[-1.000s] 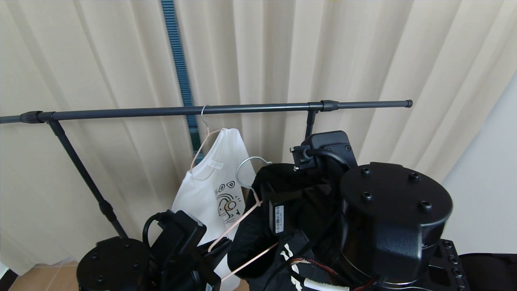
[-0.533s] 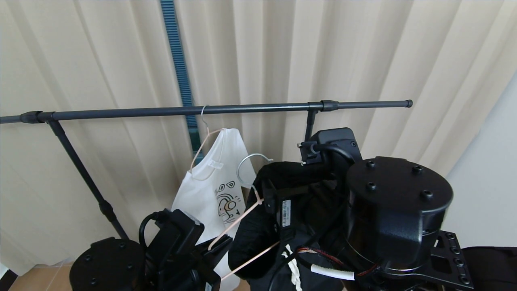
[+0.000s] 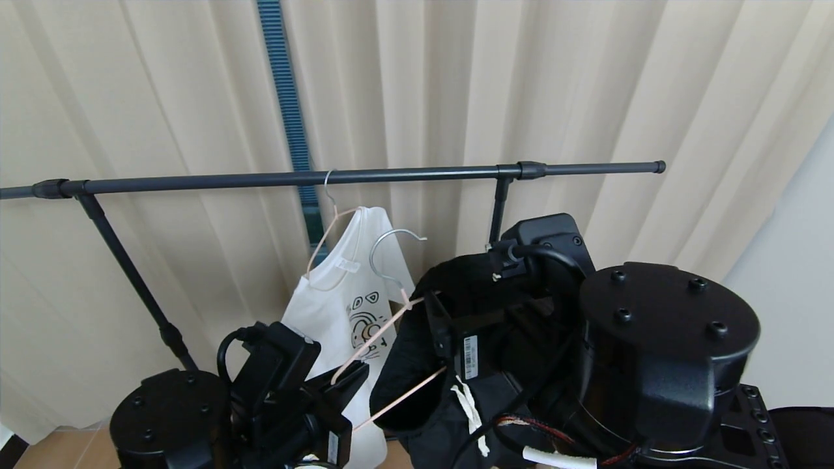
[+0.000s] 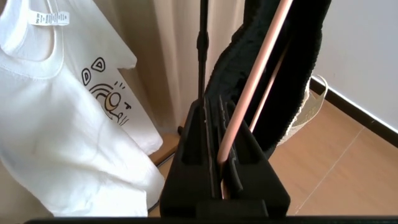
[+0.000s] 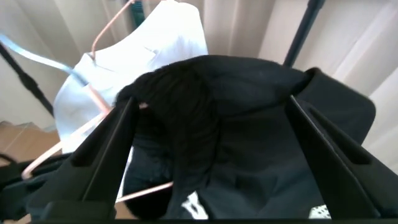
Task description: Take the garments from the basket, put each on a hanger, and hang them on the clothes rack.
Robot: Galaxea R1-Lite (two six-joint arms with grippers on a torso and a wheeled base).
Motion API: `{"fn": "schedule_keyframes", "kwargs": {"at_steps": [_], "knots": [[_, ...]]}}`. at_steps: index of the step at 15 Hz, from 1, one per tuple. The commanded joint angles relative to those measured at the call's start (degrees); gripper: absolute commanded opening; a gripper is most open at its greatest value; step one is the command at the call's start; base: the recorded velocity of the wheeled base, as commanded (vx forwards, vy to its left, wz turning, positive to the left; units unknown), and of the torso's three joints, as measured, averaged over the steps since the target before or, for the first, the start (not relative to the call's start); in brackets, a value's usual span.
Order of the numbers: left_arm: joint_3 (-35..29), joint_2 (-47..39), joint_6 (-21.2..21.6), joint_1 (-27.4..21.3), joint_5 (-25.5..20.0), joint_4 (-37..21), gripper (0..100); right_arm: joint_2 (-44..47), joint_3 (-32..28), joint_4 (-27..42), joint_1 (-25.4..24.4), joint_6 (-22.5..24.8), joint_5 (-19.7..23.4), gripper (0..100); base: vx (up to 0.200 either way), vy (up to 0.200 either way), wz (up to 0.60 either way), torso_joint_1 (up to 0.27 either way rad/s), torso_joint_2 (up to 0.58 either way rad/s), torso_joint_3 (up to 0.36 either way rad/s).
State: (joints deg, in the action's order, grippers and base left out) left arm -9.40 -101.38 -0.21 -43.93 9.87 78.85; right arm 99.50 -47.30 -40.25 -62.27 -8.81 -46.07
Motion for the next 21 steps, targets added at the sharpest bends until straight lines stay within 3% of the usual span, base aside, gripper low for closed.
{"fn": "schedule_keyframes", "kwargs": {"at_steps": [1,5,8,11,12,15,17,18,19,21], "knots": [[0.0,-2.1,-0.1,0.4,0.1,1.8,0,-1.8,0.7,0.1,-1.4,0.0,0.7,100,0.000,0.000,0.00,0.000,0.00,0.000],[0.2,-3.6,-0.3,1.2,0.0,4.6,0,-4.2,3.2,0.2,-2.0,1.0,3.7,100,0.000,0.000,0.00,0.000,0.00,0.000],[1.2,-3.4,-0.2,1.2,-0.9,4.6,0,-11.2,7.5,0.5,-1.4,8.2,10.6,100,0.000,0.000,0.00,0.000,0.00,0.000],[3.6,-3.4,0.2,1.1,-4.5,4.6,0,-18.2,8.9,11.3,7.6,17.5,26.6,100,0.000,0.000,0.00,0.000,0.00,0.000],[4.3,-3.4,1.0,1.1,-4.9,4.6,0,-21.4,8.3,19.2,12.3,21.6,36.3,100,0.000,0.000,0.00,0.000,0.00,0.000],[6.5,-3.4,2.6,0.9,-7.5,4.7,0,-22.2,0.3,38.3,23.6,35.5,55.1,100,0.000,0.000,0.00,0.000,0.00,0.000],[8.3,-3.3,4.3,0.8,-9.2,6.1,0,-18.7,-7.2,52.6,28.3,41.5,64.9,100,0.000,0.000,0.00,0.000,0.00,0.000],[9.4,-3.4,5.0,0.3,-10.1,7.9,0,-15.5,-11.3,59.6,31.1,46.7,70.0,100,0.000,0.000,0.00,0.000,0.00,0.000],[9.4,-3.4,5.4,-0.4,-10.3,9.3,0,-13.0,-13.7,62.8,32.9,50.6,73.9,100,0.000,0.000,0.00,0.000,0.00,0.000],[9.4,-3.4,5.8,-1.2,-10.3,10.4,0,-9.9,-16.7,67.1,33.6,52.1,81.7,100,0.000,0.000,0.00,0.000,0.00,0.000]]}}
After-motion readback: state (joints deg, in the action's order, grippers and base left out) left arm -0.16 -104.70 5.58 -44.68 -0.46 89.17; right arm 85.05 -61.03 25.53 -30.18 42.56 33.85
